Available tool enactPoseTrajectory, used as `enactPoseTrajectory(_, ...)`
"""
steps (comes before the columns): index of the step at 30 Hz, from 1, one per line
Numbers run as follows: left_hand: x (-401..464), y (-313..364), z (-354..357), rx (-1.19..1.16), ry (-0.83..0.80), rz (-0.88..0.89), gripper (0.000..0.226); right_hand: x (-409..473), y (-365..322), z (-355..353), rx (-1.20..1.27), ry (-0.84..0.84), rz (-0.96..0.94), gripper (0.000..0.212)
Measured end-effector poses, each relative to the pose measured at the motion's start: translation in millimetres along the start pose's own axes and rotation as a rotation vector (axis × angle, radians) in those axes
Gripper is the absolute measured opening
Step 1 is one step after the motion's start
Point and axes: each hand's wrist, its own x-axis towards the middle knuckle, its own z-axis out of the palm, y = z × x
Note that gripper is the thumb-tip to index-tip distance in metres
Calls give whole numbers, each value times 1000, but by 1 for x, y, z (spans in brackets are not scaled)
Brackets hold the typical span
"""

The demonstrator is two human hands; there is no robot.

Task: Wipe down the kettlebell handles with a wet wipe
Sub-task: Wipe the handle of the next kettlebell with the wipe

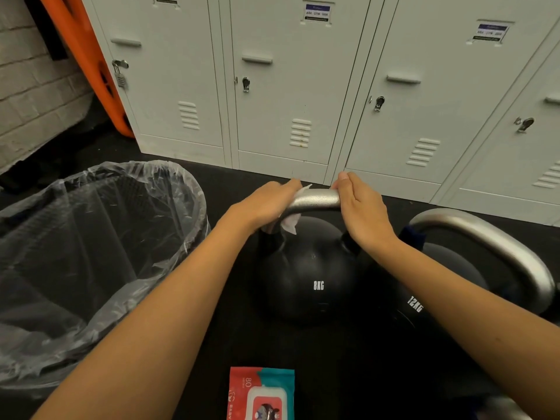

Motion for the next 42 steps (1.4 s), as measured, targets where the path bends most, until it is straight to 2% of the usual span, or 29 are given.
enactPoseTrajectory(4,-6,-11,-2,-67,-23,-44,49,0,-1,0,-5,1,-1,34)
enactPoseTrajectory(8,-8,9,1,-69,-19,-61,47,-1,0,0,-2,11,2,35)
enactPoseTrajectory(13,-3,15,10,55,142,20,38,0,1,0,4,17,7,37)
enactPoseTrajectory(15,-2,-1,14,-59,231,15,38,0,1,0,8,13,12,36)
enactPoseTrajectory(20,-10,-45,37,-653,310,-117,42,-1,1,0,25,17,8,36)
enactPoseTrajectory(24,-16,-54,44,-777,311,-107,48,-1,0,0,13,11,9,34)
enactPoseTrajectory(29,-14,-44,37,-747,293,-139,46,-2,0,1,17,10,10,35)
enactPoseTrajectory(32,-9,-23,33,-531,359,-111,44,-2,1,1,19,19,9,36)
enactPoseTrajectory(34,-15,-15,41,-399,467,-33,35,-2,0,1,15,21,14,35)
enactPoseTrajectory(38,-27,-44,73,-222,694,284,35,-2,0,1,20,18,7,36)
enactPoseTrajectory(42,-24,-79,79,-140,605,278,55,-3,0,0,40,15,8,36)
